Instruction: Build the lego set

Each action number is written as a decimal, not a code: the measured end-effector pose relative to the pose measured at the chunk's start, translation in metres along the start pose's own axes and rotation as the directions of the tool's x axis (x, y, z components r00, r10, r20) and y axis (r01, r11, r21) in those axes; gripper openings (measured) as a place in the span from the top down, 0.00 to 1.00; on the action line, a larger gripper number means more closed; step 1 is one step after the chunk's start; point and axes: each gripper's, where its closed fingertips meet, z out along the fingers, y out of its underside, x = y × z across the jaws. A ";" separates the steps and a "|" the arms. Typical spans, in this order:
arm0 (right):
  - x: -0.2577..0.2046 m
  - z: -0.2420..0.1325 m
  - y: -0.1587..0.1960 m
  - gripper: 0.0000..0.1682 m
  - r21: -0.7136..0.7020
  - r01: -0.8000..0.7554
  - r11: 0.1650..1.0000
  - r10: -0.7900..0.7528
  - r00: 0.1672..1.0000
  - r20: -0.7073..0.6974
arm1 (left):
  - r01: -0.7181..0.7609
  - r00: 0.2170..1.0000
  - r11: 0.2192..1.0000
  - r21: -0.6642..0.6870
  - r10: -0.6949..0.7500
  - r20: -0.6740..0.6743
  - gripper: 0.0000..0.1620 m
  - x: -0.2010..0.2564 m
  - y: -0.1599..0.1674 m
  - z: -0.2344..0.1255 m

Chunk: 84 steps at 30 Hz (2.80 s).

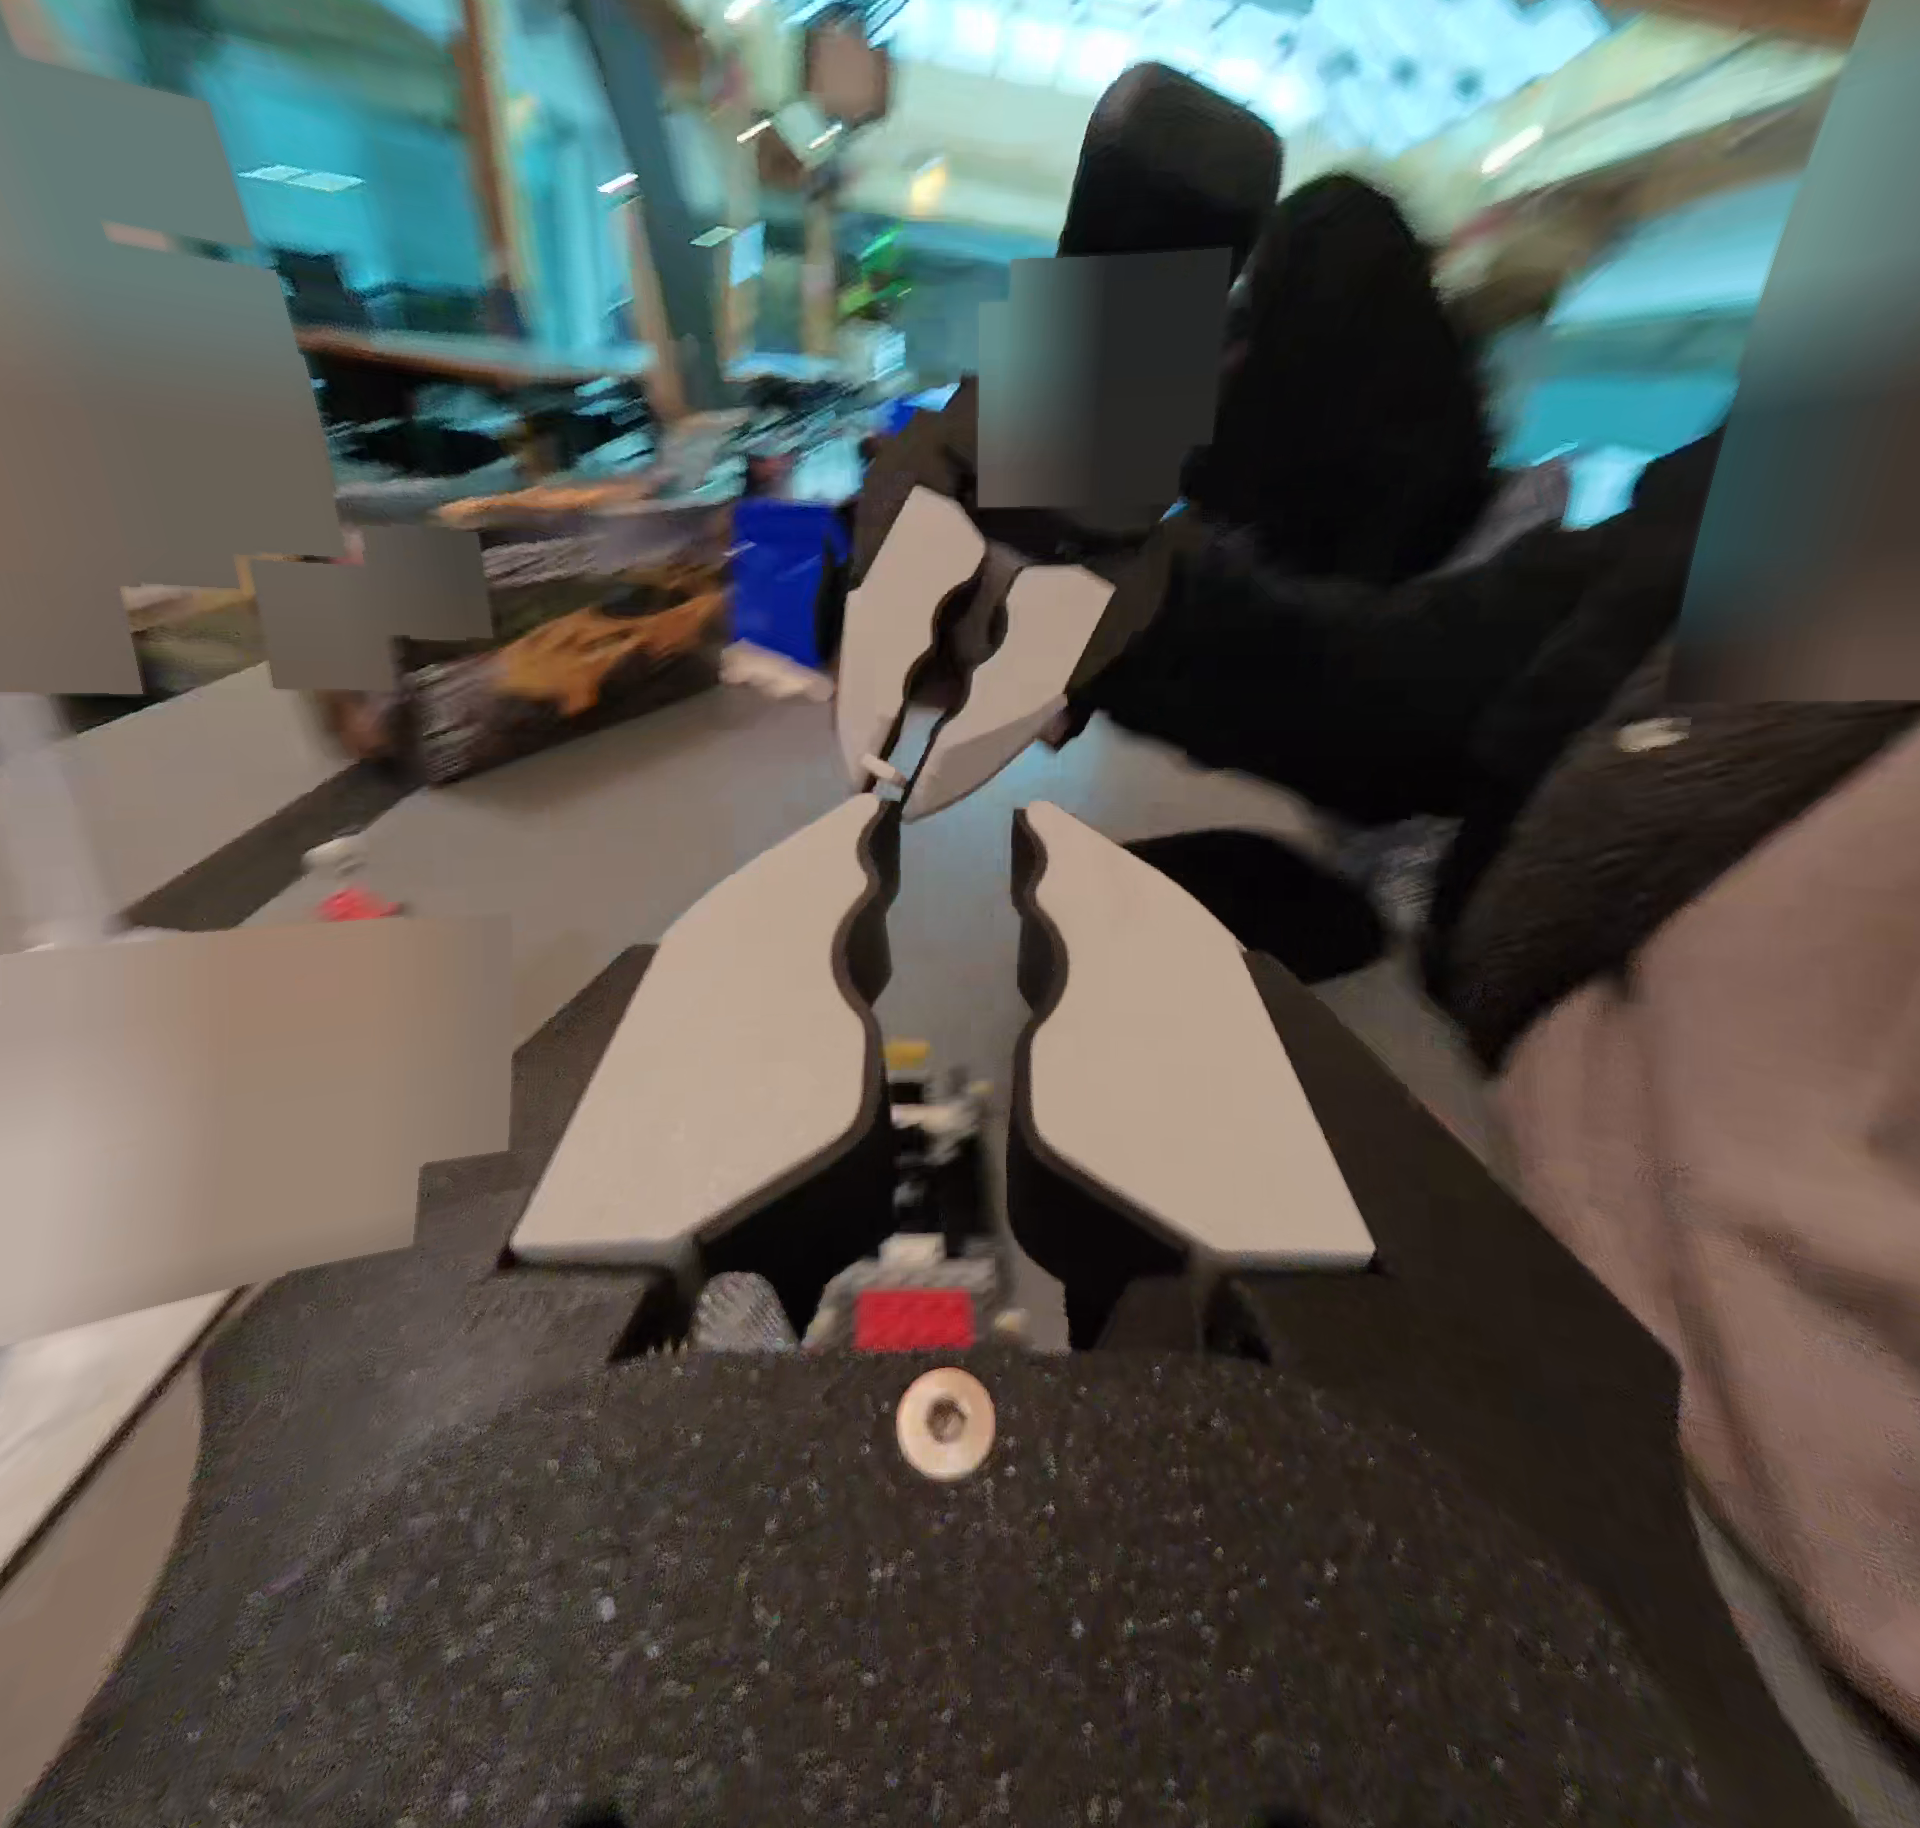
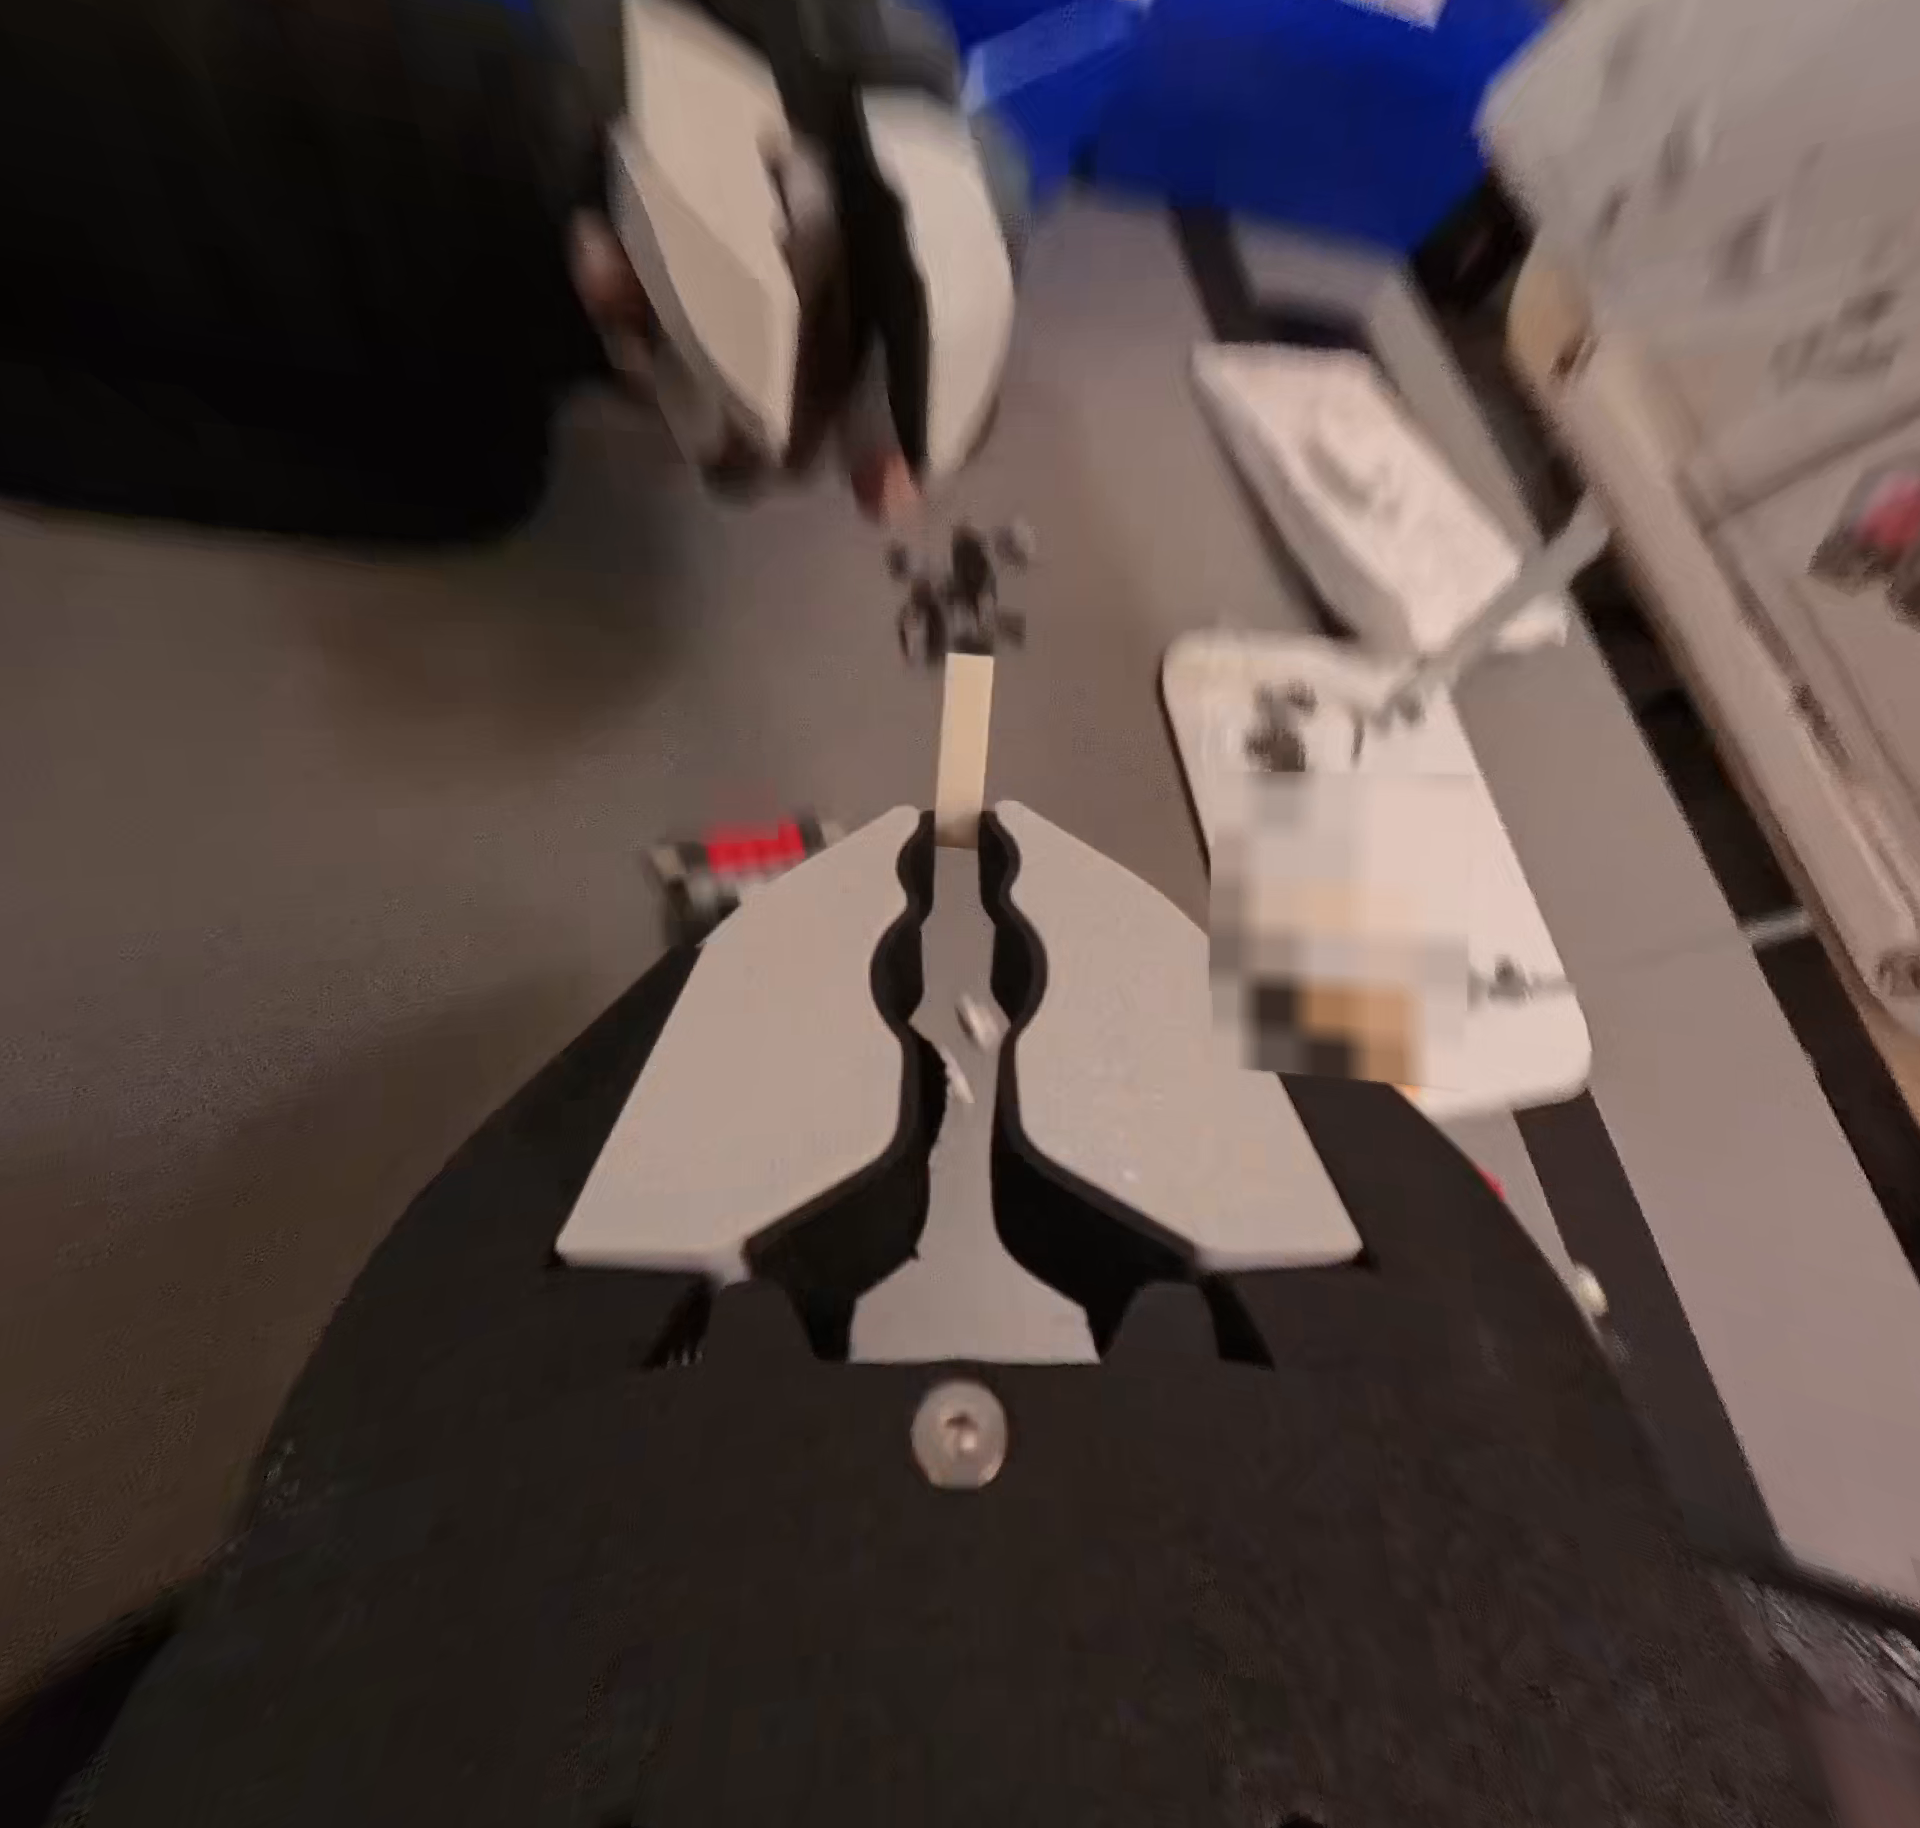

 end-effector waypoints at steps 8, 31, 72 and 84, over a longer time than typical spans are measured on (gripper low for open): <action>0.019 0.043 0.138 0.96 -0.476 0.148 0.867 -0.035 0.971 0.237 | -0.030 0.847 0.965 -0.261 0.163 0.507 0.96 -0.046 0.046 -0.024; 0.038 0.034 0.104 0.90 -0.295 -0.023 0.955 0.051 0.995 0.088 | 0.034 0.831 0.955 -0.295 0.137 0.539 0.99 -0.047 0.068 -0.032; 0.083 -0.058 0.065 1.00 0.415 -0.174 0.893 0.416 0.669 -0.616 | -0.229 0.025 0.971 -0.072 0.080 0.997 1.00 -0.243 -0.121 -0.185; 0.082 -0.054 0.069 1.00 0.414 -0.198 0.889 0.428 0.681 -0.594 | -0.215 0.020 0.973 -0.085 0.092 0.996 1.00 -0.265 -0.109 -0.188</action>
